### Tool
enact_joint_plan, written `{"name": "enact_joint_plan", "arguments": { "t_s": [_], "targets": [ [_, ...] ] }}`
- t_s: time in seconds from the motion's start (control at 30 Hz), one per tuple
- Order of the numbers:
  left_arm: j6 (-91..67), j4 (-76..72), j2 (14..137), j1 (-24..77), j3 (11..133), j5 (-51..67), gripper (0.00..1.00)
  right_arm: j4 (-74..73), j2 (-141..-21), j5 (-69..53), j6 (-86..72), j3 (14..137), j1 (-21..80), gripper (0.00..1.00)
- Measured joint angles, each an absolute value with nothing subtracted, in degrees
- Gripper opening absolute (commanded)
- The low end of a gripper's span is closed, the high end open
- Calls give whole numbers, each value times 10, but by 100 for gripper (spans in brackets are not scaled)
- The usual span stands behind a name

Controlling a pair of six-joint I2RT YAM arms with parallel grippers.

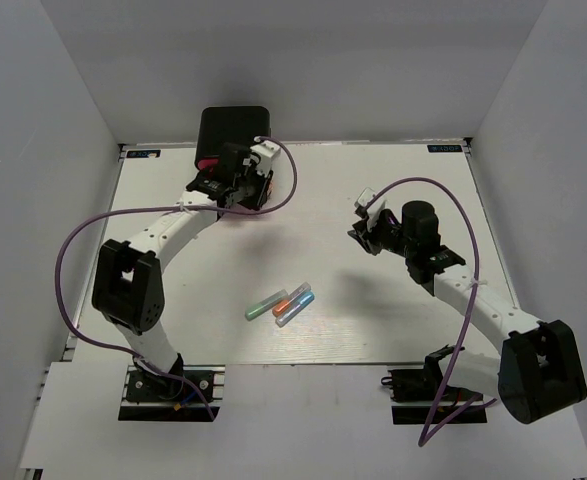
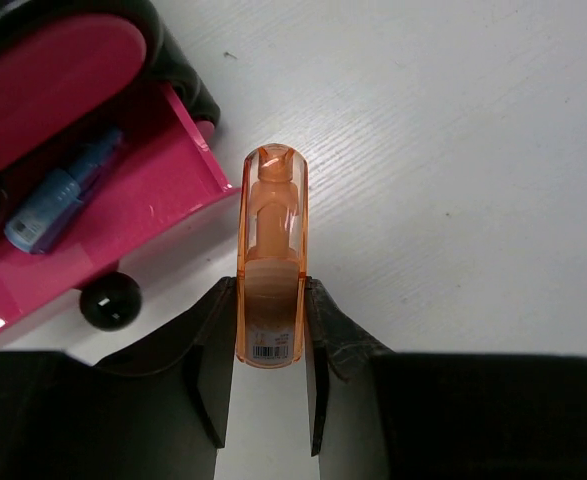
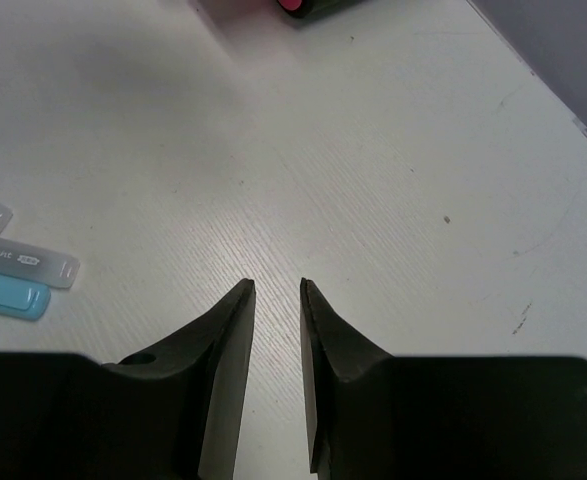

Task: Sort the stationery into containers
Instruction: Place the stationery in the drawer.

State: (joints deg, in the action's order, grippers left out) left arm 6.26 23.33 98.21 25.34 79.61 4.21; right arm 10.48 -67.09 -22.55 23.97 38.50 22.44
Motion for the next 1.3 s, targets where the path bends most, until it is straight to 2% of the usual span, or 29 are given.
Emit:
{"name": "enact_joint_plan", "arguments": {
  "t_s": [0.63, 1.07, 1.3],
  "targets": [
    [213, 125, 991, 207, 802, 53, 16, 105, -669, -236, 246, 385, 221, 31],
    [237, 85, 1011, 188, 781, 23, 19, 105, -657, -243, 246, 383, 215, 31],
    [236, 77, 1025, 185, 781, 21, 27, 105, -655, -247, 246, 376, 214, 31]
  ]
}}
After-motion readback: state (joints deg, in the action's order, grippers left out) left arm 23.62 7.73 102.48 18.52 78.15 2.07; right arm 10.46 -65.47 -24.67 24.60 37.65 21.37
